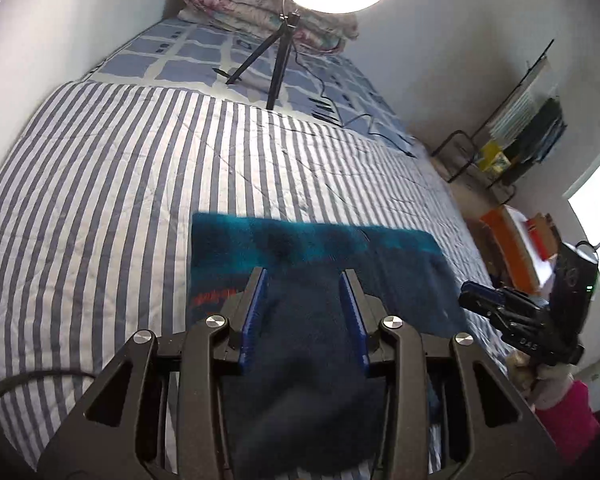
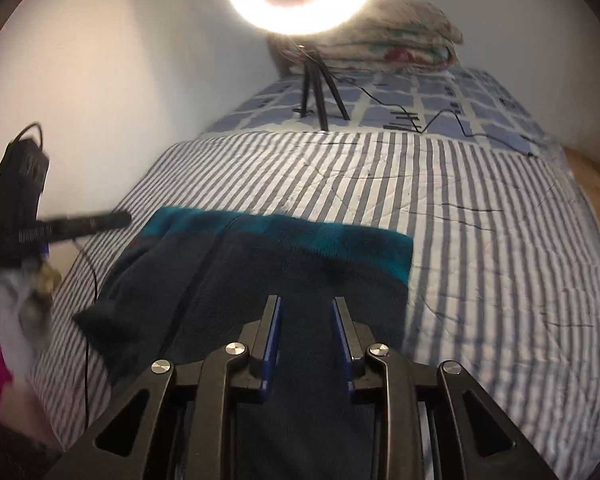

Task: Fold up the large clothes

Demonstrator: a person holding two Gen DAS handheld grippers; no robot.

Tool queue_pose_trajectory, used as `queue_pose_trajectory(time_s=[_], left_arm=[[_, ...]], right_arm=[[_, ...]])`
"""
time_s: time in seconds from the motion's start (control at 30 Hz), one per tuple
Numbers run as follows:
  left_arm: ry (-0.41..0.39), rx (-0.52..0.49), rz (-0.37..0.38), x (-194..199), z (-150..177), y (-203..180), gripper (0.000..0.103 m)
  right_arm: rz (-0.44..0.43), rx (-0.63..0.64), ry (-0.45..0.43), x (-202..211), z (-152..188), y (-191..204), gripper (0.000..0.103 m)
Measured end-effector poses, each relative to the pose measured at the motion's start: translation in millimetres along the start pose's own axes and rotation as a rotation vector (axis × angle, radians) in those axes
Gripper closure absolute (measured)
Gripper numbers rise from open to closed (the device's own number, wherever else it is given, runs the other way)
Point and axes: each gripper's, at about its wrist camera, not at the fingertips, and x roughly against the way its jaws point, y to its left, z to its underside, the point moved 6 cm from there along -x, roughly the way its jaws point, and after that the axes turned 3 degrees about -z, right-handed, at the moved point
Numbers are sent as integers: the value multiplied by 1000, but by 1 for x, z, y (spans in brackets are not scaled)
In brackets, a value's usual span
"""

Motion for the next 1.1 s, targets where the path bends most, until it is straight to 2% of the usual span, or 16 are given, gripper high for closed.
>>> queue_pose_trajectory(time_s=[0.1,0.2,0.3,0.37,0.43,0.5,0.63,0.67,0.7,0.73,0.8,0.83,0.9,1.0,1.1], left_arm=[[35,-61,-7,3,26,-4,74],[96,-109,-39,-6,57,-2,75],[136,-82,-56,-16,84,11,75],[141,-92,-64,-18,95,14,75],[144,-140,-89,-20,102,11,75],[141,-165,-110,-19,105,8,75],[141,-103,-90,-5,94,10,75],[130,-89,-90,1,90,12,72],[112,-70,-86,8,85,15,65],[97,-54,-75,13,79,17,52],[60,-13,-65,24,66,24,36],[45,18,-54,28,60,29,36],[42,86,-15,30,50,38,35],[57,192,30,26,42,54,28],[114,273,84,13,44,65,28]], right_arm=[[-25,10,17,12,23,3,78],[-41,25,54,14,45,9,78],[-56,50,99,9,66,17,78],[-34,77,144,0,83,24,78],[-5,134,196,-11,98,27,78],[-9,106,205,-16,104,24,78],[-25,75,188,0,93,21,78],[-34,74,169,6,90,21,78],[-43,71,142,14,87,20,76],[-48,63,118,20,83,18,75],[-52,32,59,34,74,11,68],[-44,18,29,40,70,6,63],[-28,-9,-13,45,60,-4,39],[-13,-47,-46,48,50,-17,31],[-6,-77,-49,43,48,-27,26]])
